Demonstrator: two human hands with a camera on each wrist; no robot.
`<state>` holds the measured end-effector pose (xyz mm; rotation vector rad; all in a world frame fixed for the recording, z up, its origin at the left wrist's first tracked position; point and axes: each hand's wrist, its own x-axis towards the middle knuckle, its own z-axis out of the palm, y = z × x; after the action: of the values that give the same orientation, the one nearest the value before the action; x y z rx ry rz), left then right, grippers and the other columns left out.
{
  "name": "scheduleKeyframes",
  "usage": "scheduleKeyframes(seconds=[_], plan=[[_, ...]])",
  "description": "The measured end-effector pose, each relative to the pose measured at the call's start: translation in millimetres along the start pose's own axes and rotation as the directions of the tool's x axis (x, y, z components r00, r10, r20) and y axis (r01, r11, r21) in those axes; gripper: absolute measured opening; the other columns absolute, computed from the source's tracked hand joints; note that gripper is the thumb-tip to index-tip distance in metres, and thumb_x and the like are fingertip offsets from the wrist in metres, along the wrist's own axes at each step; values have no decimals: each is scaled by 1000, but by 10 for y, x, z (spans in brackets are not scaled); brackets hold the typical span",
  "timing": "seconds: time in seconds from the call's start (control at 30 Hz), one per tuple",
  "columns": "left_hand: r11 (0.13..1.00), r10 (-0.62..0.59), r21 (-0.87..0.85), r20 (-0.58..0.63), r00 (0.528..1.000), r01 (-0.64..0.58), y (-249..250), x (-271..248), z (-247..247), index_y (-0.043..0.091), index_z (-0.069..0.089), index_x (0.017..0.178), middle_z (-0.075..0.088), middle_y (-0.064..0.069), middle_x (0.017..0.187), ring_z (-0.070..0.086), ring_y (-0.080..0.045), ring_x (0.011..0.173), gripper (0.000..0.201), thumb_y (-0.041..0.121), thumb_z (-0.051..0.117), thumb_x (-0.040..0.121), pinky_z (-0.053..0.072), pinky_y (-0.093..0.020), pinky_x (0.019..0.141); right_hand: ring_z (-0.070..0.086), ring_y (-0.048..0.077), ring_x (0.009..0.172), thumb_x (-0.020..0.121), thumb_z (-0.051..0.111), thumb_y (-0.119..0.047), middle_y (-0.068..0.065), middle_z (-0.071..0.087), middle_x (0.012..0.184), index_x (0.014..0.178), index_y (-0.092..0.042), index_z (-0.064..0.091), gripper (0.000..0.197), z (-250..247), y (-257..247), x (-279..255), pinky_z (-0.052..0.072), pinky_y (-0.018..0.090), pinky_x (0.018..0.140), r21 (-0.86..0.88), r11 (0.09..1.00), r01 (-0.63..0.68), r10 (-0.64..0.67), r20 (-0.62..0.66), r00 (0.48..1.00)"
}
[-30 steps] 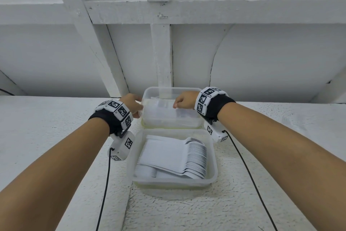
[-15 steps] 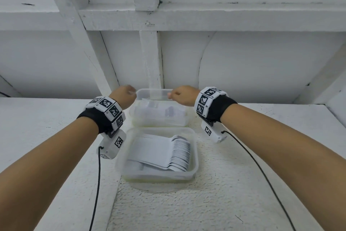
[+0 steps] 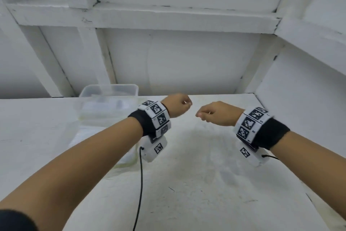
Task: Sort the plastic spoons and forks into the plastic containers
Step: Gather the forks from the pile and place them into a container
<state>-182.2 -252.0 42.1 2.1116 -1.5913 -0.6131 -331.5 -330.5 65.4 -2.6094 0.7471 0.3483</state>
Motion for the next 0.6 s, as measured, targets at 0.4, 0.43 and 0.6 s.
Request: scheduleKeyframes(seconds=[0.4, 0.43, 0.6], plan=[[933, -172, 347, 188, 967, 98, 255, 234, 1255, 14, 38, 129, 40, -16, 130, 45, -34, 114, 39, 32, 46, 95, 41, -40, 88, 54, 13, 89, 99, 41, -24, 5, 64, 109, 118, -14, 61, 30, 533, 988, -413, 41, 23, 82, 183, 956, -228, 232, -1, 973], [928, -110, 371, 180, 977, 36, 249, 202, 1273, 19, 39, 126, 38, -13, 128, 42, -32, 113, 33, 26, 45, 94, 40, -39, 87, 55, 13, 89, 98, 41, -23, 3, 63, 106, 117, -14, 61, 29, 546, 1010, -411, 41, 24, 81, 196, 954, -229, 235, -11, 972], [824, 97, 489, 377, 921, -287, 169, 54, 1206, 23, 49, 121, 35, -5, 130, 35, -25, 119, 33, 18, 51, 88, 30, -34, 95, 56, 14, 89, 98, 41, -23, 0, 61, 98, 115, -15, 62, 28, 593, 1025, -364, 43, 24, 82, 238, 947, -214, 227, -29, 973]])
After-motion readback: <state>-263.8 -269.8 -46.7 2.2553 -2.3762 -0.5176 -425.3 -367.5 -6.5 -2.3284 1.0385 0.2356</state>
